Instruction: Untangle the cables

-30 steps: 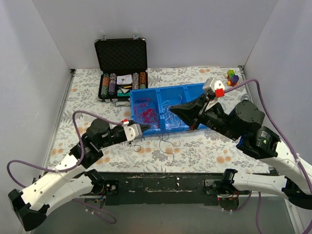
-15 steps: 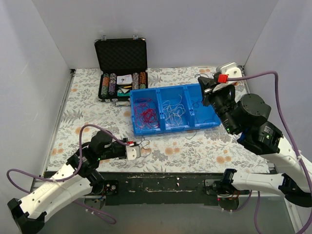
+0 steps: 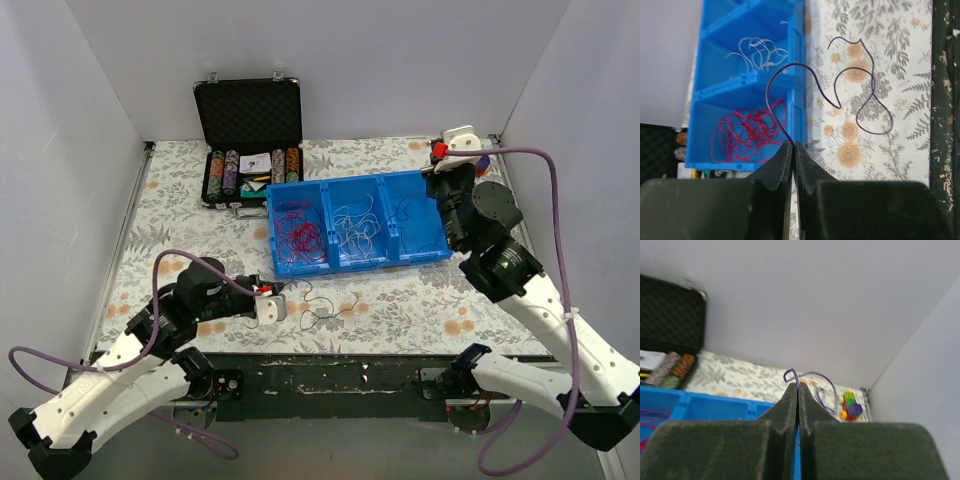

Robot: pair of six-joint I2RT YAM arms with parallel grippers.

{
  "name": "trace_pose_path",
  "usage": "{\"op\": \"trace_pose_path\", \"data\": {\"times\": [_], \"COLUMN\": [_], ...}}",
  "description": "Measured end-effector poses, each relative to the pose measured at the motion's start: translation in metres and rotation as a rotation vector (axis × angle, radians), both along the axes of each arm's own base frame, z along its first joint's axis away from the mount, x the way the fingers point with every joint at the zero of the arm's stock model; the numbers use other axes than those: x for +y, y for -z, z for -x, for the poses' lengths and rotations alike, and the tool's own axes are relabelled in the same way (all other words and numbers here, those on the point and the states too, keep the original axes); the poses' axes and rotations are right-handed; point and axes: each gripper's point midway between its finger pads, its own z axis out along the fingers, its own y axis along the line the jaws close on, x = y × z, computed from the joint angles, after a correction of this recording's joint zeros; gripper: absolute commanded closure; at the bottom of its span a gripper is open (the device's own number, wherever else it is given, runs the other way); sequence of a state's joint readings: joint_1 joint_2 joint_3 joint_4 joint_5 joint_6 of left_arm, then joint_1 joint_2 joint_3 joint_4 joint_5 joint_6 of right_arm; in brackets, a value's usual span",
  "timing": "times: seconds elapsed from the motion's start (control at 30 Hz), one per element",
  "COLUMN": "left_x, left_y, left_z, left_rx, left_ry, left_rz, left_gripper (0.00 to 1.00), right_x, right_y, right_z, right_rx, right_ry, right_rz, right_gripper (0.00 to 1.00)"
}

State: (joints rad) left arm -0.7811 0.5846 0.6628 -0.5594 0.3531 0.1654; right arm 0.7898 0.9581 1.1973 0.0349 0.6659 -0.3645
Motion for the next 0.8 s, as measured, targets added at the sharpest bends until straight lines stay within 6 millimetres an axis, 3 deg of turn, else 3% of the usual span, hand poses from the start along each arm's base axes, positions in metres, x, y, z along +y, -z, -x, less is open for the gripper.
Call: {"op": "trace_pose_path", "data": {"times": [0.1, 0.2, 0.3, 0.53, 0.8], "left_x": [-0.002, -0.003, -0.003, -0.002, -0.001], "left_y": [-0.027, -0.048, -0.056, -0.054, -0.067], "left_z": [0.0, 0.001, 0.001, 0.003, 0.003], "left_rx": [-0.034, -0.055, -0.062, -0.056, -0.078], "left_ry": [0.004, 0.006, 0.005, 0.007, 0.011], "left_rz": [0.043, 0.082, 0.099, 0.093, 0.091], "left_gripper": [1.0, 1.0, 1.0, 1.0, 1.0], "right_x": [-0.019, -0.014, -0.004, 0.002, 0.005], "right_y": [0.035, 0.061, 0.058, 0.041, 0.052], "right_z": [-0.026, -0.037, -0.044, -0.054, -0.08], "right_rx": [0.026, 0.045, 0.022, -0.051, -0.062], "right_ry": [0.053, 0.026, -0.005, -0.022, 0.022], "right_rz": [0.02, 0.047, 0.043, 0.054, 0.113], "right_gripper": [0.99, 0.99, 0.99, 0.99, 0.99]}}
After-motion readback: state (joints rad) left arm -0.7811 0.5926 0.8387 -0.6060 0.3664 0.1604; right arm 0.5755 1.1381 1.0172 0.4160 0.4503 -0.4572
